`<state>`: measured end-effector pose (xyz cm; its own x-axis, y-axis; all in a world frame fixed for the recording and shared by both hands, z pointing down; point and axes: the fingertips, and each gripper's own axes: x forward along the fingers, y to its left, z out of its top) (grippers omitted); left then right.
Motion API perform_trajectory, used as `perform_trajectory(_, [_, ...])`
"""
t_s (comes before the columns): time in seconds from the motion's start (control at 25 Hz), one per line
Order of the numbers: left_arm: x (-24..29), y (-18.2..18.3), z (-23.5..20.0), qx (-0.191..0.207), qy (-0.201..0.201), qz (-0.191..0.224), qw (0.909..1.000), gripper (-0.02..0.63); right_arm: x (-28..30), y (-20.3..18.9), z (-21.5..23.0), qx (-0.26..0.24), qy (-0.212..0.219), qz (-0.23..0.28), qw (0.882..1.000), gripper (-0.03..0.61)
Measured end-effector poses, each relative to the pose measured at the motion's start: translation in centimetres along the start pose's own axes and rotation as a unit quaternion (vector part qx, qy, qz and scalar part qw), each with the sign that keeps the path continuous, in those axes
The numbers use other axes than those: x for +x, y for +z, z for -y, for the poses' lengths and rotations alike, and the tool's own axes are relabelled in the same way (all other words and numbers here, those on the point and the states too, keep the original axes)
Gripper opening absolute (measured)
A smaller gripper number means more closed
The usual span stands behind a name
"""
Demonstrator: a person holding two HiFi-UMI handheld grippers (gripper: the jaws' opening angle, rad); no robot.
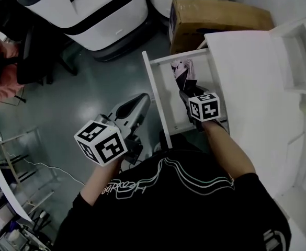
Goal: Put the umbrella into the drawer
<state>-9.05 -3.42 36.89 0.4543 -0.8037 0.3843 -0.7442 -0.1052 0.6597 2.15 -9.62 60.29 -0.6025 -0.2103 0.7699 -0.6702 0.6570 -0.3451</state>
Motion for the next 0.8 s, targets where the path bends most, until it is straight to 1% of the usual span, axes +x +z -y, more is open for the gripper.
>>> perform_trajectory(0.12, [0.3,-0.5,-1.5,-0.01,0.014,-0.001,0.9999,0.02,2.5,-1.4,1.5,0.004,-0.008,-0.026,1.0,0.206])
perform_trajectory(0.32, [0.5,-1.3,-4.0,-0.028,0.032,-0.009,0.9991,0.02,5.7,-3.0,3.2,0.005,-0.02,-0.055,0.998,0.207])
perform_trajectory(0.44, [0.4,-1.2,-4.9,-0.036,0.043,-0.009,0.9984,0.02,7.1,-3.6,3.8,0.012,-0.024,-0.062,0.998,0.207])
perform_trajectory(0.68, [-0.1,-1.2,-6.1,-0.044,0.056,-0.007,0.9974,0.02,8.5,-4.1,4.1,0.001,-0.023,-0.07,0.997,0.218])
perform_trajectory(0.8, [-0.4,-1.3,-6.6,-0.048,0.058,-0.003,0.9972,0.02,8.9,-4.1,3.9,0.003,-0.016,-0.074,0.997,0.224])
